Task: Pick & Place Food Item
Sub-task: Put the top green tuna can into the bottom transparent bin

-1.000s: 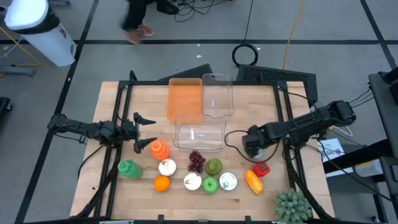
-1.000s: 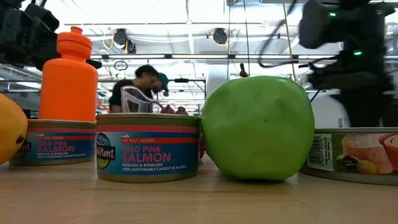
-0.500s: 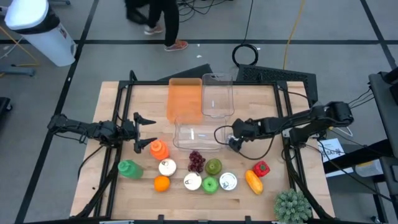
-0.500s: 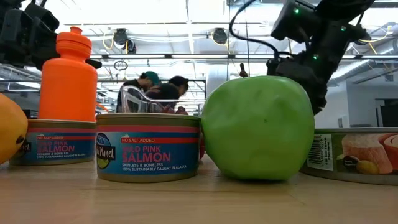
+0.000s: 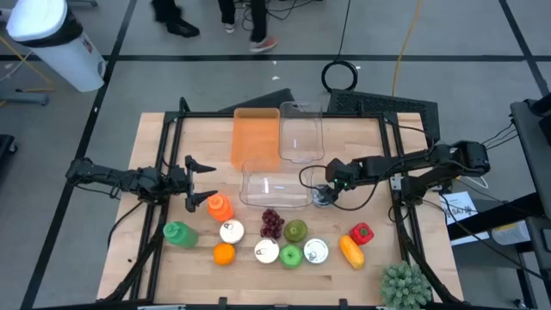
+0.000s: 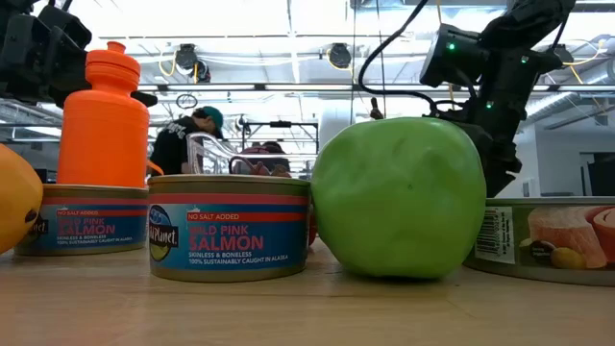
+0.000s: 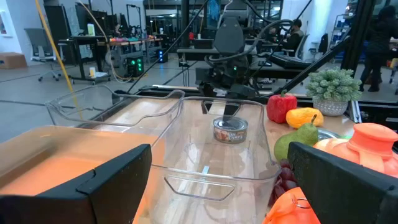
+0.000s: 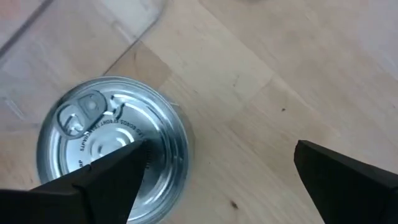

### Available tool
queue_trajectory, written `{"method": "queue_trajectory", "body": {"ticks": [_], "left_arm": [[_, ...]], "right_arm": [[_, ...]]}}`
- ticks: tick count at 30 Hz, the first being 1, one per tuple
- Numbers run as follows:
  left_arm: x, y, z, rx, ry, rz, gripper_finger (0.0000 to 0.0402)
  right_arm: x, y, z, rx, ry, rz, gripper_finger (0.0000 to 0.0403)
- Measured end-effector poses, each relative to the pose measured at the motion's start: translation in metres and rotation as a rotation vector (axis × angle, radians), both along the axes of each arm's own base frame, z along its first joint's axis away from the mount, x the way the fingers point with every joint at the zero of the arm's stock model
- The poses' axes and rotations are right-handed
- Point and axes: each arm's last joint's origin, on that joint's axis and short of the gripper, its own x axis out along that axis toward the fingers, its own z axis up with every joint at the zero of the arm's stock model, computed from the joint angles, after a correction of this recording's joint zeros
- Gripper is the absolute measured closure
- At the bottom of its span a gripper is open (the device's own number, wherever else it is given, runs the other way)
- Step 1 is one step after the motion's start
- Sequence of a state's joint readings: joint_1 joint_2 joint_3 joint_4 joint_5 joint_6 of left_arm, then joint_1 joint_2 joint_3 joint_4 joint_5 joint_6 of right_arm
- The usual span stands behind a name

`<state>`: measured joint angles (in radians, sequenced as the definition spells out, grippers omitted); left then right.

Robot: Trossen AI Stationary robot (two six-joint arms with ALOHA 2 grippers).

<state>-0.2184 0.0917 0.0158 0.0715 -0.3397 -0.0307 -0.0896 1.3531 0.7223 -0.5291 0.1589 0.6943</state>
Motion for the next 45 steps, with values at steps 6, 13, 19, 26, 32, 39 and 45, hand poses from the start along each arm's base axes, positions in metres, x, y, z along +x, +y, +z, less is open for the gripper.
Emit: {"method": "queue_trajectory", "body": {"ticks": [6, 13, 19, 26, 32, 39, 45], "left_arm": [[0.000, 0.000, 0.000, 0.000, 0.000, 0.000, 0.0009], [0.000, 0.000, 0.000, 0.000, 0.000, 0.000, 0.0009], [0.000, 0.000, 0.000, 0.000, 0.000, 0.000, 0.0009], [0.000, 0.000, 0.000, 0.000, 0.000, 0.000, 0.0009], [0.000, 0.000, 0.000, 0.000, 0.000, 0.000, 0.0009], [0.000, 0.000, 0.000, 0.000, 0.000, 0.000, 0.0009], [0.000, 0.000, 0.000, 0.000, 0.000, 0.000, 0.0009]], "right_arm": [[-0.006, -0.009, 0.006, -0.028, -0.003, -0.021, 0.0011], [-0.016, -0.017, 0.010, -0.077, 0.048, -0.073, 0.0011], [-0.018, -0.016, 0.009, -0.067, 0.068, -0.072, 0.0011], [-0.015, -0.014, 0.017, -0.019, -0.026, -0.051, 0.0011], [-0.013, -0.014, 0.012, -0.003, 0.008, -0.045, 0.0011], [-0.014, -0.015, 0.007, -0.025, 0.059, -0.058, 0.0011], [-0.023, -0.016, 0.006, -0.109, 0.147, -0.142, 0.0011]]}}
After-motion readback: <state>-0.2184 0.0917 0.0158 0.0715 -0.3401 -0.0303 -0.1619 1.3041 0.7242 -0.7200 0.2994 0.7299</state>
